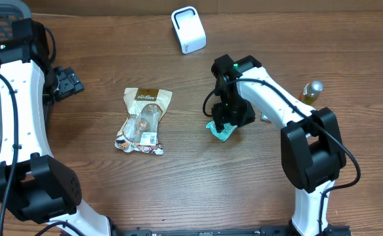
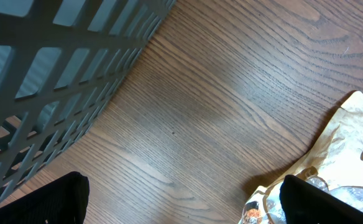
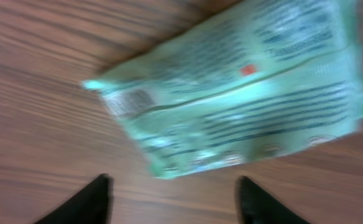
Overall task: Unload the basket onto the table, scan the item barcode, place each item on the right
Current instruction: 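Lift the right gripper and move it left toward the Pantree bag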
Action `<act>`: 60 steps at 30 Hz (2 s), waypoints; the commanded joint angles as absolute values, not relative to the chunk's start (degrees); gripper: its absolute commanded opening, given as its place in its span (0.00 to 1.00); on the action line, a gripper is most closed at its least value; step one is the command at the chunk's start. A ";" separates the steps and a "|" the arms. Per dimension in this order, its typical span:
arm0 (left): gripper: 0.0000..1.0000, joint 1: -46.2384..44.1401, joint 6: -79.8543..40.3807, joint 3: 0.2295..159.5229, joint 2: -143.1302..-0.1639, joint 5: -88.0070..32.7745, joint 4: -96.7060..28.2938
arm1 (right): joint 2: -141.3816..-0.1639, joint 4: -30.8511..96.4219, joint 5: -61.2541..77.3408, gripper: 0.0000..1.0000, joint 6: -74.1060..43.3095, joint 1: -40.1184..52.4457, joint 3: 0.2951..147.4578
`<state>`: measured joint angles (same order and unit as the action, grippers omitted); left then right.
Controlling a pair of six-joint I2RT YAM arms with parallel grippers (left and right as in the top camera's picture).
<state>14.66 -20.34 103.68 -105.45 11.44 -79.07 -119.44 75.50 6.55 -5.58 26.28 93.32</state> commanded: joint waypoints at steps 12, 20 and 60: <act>1.00 14.44 -19.29 104.64 -106.02 12.19 -79.02 | -119.07 54.39 10.61 0.04 -17.80 30.76 92.55; 0.99 14.44 -19.27 104.66 -106.02 12.19 -79.02 | -119.07 46.48 5.98 0.04 -21.45 31.31 86.96; 1.00 14.44 -19.27 104.66 -106.02 12.19 -79.05 | -119.07 50.72 14.63 0.67 -20.84 27.16 85.38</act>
